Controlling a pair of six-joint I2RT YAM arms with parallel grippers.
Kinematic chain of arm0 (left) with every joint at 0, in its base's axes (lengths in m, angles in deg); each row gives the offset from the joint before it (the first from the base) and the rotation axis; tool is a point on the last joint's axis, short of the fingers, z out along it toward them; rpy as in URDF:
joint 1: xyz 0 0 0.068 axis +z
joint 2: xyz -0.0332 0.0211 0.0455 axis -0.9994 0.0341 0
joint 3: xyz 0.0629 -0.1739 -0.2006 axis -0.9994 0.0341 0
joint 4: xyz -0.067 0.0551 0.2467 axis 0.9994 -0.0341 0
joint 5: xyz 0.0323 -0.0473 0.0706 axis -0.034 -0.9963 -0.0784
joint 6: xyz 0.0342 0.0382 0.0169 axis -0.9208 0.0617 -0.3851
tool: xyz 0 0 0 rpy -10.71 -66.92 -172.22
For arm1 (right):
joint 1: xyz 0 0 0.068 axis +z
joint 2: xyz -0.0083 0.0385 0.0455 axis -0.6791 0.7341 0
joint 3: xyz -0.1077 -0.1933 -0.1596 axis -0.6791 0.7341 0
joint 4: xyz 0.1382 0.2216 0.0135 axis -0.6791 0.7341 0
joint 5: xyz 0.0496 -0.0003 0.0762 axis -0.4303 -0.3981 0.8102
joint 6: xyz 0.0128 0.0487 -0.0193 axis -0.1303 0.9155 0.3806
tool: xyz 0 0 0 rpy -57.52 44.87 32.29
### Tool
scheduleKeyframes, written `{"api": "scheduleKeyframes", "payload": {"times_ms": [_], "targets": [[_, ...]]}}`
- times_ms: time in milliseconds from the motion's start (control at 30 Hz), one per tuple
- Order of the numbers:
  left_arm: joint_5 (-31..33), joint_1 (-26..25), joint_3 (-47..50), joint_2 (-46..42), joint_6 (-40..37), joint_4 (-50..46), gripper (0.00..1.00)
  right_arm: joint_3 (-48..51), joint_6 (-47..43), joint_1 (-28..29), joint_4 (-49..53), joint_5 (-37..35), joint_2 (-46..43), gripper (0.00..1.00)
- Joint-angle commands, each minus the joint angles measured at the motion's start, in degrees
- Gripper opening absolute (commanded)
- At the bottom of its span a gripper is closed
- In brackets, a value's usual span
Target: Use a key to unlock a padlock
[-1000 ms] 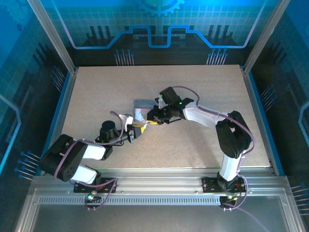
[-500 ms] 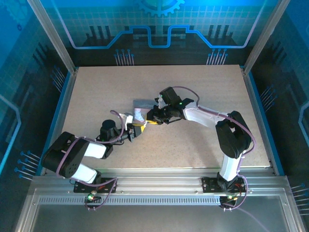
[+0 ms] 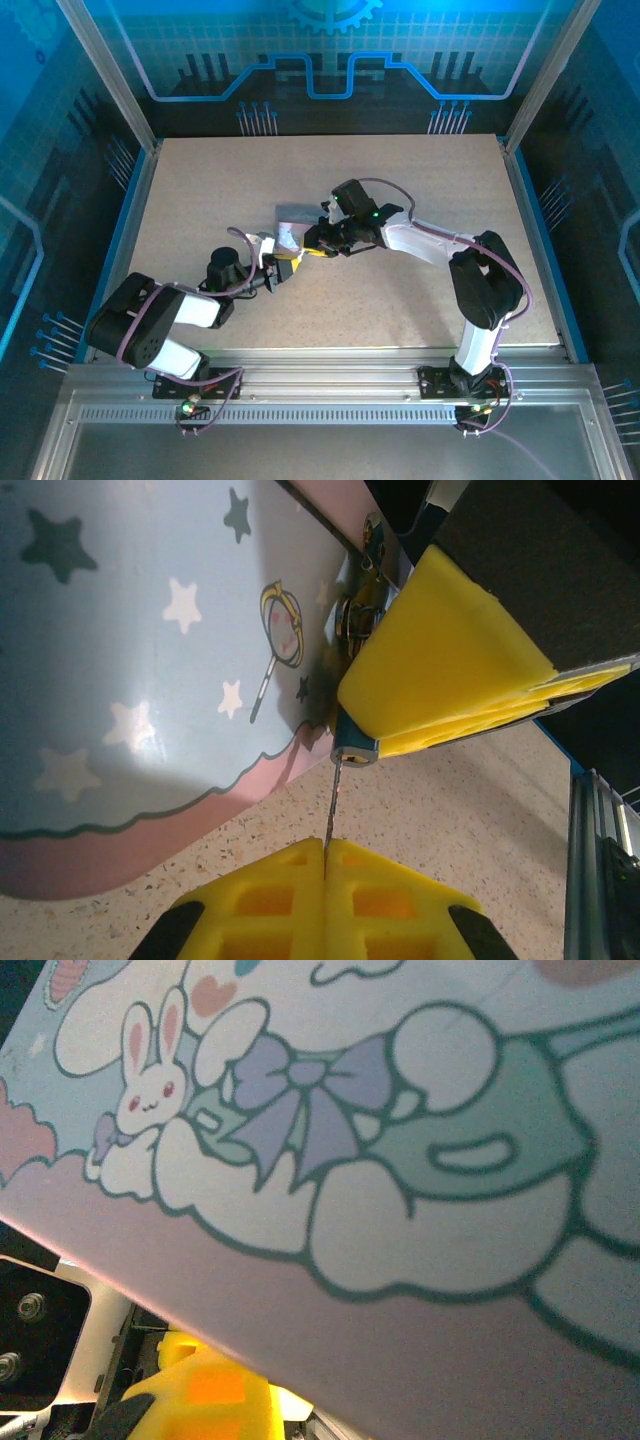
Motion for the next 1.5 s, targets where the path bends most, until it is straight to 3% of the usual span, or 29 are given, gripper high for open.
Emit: {"api": "scheduleKeyframes", "payload": {"times_ms": [0,633,1233,1467], "targets": [[-1.1,0.4,-1.4,0.3,-0.3,3.2,0.00,0.1,0.0,-0.6,-2.4,2.4,-2.6,0.01],[-1.4,-1.4,-1.9,1.2,-2.2,2.1,0.00,-0.7,0.1,-0.1,-1.8,2.4,-2.3,0.01],[10.2,-4.2,-1.5,-5.6,-6.7,-5.8,0.00,-2.1,1.6,1.3,2.1,-0.4,-2.3,0.00],[10.5,-5.8,-2.2,-7.0,-7.0,-7.9,0.00,-3.4,1.9,2.5,3.6,-2.3,-2.0,0.00]]}}
